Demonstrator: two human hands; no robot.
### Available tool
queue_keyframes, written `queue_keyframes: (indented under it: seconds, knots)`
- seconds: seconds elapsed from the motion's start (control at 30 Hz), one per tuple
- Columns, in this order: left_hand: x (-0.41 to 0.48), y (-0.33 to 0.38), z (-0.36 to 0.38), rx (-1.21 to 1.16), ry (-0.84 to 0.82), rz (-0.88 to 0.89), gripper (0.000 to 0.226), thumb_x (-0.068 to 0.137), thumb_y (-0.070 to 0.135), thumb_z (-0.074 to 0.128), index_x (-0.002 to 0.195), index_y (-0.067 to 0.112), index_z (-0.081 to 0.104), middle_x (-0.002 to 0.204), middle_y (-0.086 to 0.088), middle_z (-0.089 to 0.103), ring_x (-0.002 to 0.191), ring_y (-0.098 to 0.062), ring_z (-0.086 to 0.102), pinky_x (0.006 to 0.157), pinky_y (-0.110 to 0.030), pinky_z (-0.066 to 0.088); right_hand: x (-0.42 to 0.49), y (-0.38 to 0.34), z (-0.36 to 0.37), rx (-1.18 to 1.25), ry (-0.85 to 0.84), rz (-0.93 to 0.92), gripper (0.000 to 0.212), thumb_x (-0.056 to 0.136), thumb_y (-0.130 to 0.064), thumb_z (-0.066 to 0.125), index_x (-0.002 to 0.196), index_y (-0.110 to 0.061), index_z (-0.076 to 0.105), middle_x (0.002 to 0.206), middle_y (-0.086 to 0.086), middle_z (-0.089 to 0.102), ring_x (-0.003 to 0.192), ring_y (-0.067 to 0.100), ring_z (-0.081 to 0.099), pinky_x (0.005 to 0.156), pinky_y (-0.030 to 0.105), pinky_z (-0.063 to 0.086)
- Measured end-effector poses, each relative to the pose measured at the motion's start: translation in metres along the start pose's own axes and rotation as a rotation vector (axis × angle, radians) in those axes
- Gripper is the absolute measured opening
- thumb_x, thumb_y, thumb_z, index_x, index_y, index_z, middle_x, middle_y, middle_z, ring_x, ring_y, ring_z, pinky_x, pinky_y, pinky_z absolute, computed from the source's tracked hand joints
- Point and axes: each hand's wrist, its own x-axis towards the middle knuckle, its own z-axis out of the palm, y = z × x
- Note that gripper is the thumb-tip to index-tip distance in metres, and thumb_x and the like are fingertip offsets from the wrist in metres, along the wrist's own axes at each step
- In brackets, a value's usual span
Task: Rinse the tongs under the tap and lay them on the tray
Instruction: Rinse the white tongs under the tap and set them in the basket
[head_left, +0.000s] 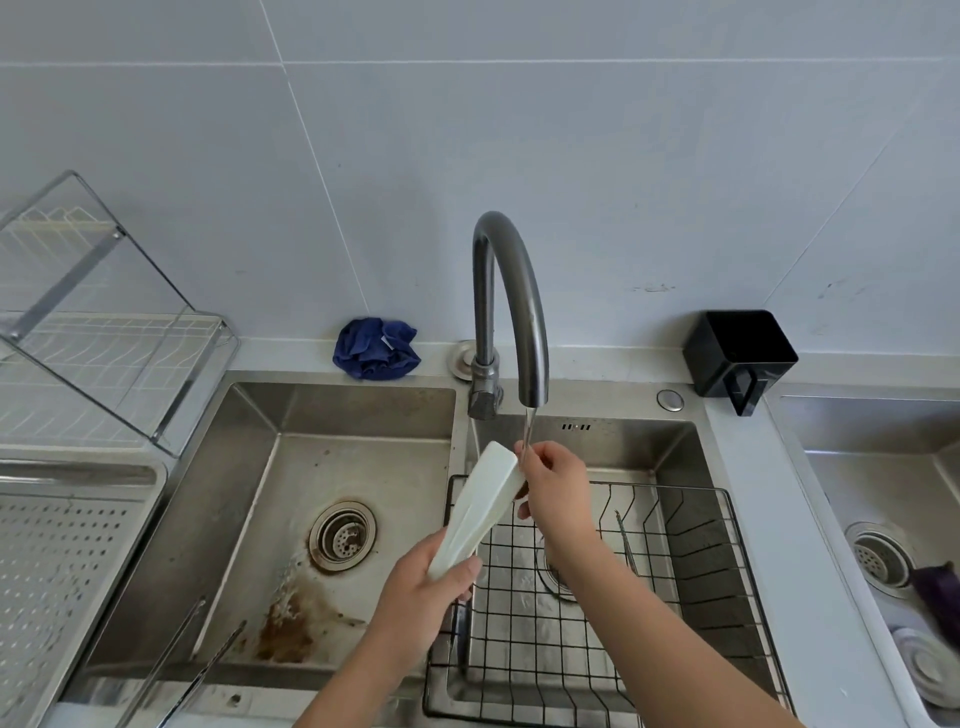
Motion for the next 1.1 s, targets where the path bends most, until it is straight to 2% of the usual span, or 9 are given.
queue_keyframes:
  seconds: [0.13,0.3,0.43,0.57,0.7,0.8,0.9,1.0,1.1]
  knots:
    - [0.000,0.005,-0.008,-0.054,0.010,-0.031,0.018,0.082,0.028,0.071,0.087,0.044,0.079,0.083,-0.012,0.069,0.061,-0.009,0.060,0.045,-0.015,0.044,-0.005,0.007,0.000,-0.013,-0.070,0.008,0.013,0.095,-0.011,0.060,0.090,-0.016,0.071,0.078,0.006,0.073,0.063,0.016,0.073,0.051,0.029,0.058]
    - [0.002,0.012,-0.007,-0.031,0.016,-0.027,0.018,0.076,0.039,0.069,0.091,0.037,0.080,0.081,-0.004,0.071,0.062,-0.006,0.059,0.047,-0.015,0.046,-0.003,0.006,-0.002,0.042,-0.043,-0.014,0.018,0.100,-0.022,0.062,0.086,-0.014,0.070,0.070,0.004,0.072,0.056,0.018,0.069,0.050,0.031,0.057]
    - [0.005,0.016,-0.008,0.026,0.020,-0.025,0.023,0.077,0.044,0.065,0.093,0.030,0.074,0.080,-0.003,0.065,0.063,-0.006,0.056,0.048,-0.016,0.043,-0.006,0.009,0.000,0.011,-0.140,0.002,0.018,0.087,-0.011,0.071,0.098,-0.022,0.063,0.085,0.010,0.073,0.057,0.013,0.069,0.051,0.028,0.057]
    - [0.004,0.019,-0.008,0.081,0.023,-0.017,0.033,0.076,0.046,0.065,0.091,0.018,0.075,0.061,0.010,0.058,0.043,0.001,0.046,0.043,-0.010,0.038,-0.005,0.010,0.000,-0.037,-0.136,-0.003,0.020,0.087,-0.008,0.068,0.095,-0.025,0.062,0.073,0.008,0.073,0.051,0.016,0.066,0.048,0.033,0.058]
    - [0.003,0.021,-0.009,0.124,0.000,-0.013,0.024,0.078,0.051,0.063,0.087,0.032,0.074,0.058,0.012,0.057,0.047,0.002,0.047,0.043,-0.013,0.039,0.001,0.011,-0.005,-0.014,-0.067,-0.018,0.026,0.101,-0.016,0.052,0.082,-0.011,0.069,0.056,0.002,0.067,0.051,0.020,0.065,0.047,0.035,0.058]
    - [0.004,0.023,-0.011,0.152,0.006,-0.018,0.019,0.077,0.052,0.062,0.086,0.040,0.073,0.057,0.013,0.057,0.045,0.002,0.047,0.043,-0.013,0.038,-0.001,0.013,-0.007,0.035,-0.162,-0.006,0.012,0.098,-0.022,0.062,0.105,-0.016,0.070,0.067,0.001,0.072,0.057,0.019,0.069,0.052,0.033,0.059]
    - [0.003,0.026,-0.011,0.145,0.009,-0.028,0.015,0.077,0.051,0.062,0.084,0.045,0.075,0.059,0.012,0.059,0.045,0.002,0.048,0.041,-0.012,0.037,0.000,0.014,-0.007,-0.020,-0.219,-0.008,0.030,0.087,-0.013,0.072,0.116,-0.016,0.064,0.079,0.008,0.074,0.059,0.020,0.071,0.053,0.032,0.059]
    - [0.000,0.027,-0.011,0.102,0.014,-0.026,0.014,0.077,0.049,0.063,0.082,0.057,0.074,0.063,0.011,0.061,0.046,0.001,0.048,0.041,-0.012,0.036,0.004,0.008,-0.009,-0.030,-0.189,-0.004,0.011,0.096,-0.010,0.061,0.095,-0.013,0.072,0.062,0.003,0.071,0.054,0.023,0.069,0.048,0.034,0.060]
    - [-0.001,0.029,-0.010,0.098,0.008,-0.007,0.014,0.081,0.046,0.065,0.080,0.057,0.074,0.060,0.013,0.059,0.041,0.000,0.045,0.041,-0.010,0.035,0.007,0.005,-0.007,-0.019,-0.150,0.042,0.031,0.102,-0.015,0.053,0.076,-0.013,0.070,0.051,0.000,0.064,0.049,0.021,0.066,0.046,0.032,0.057]
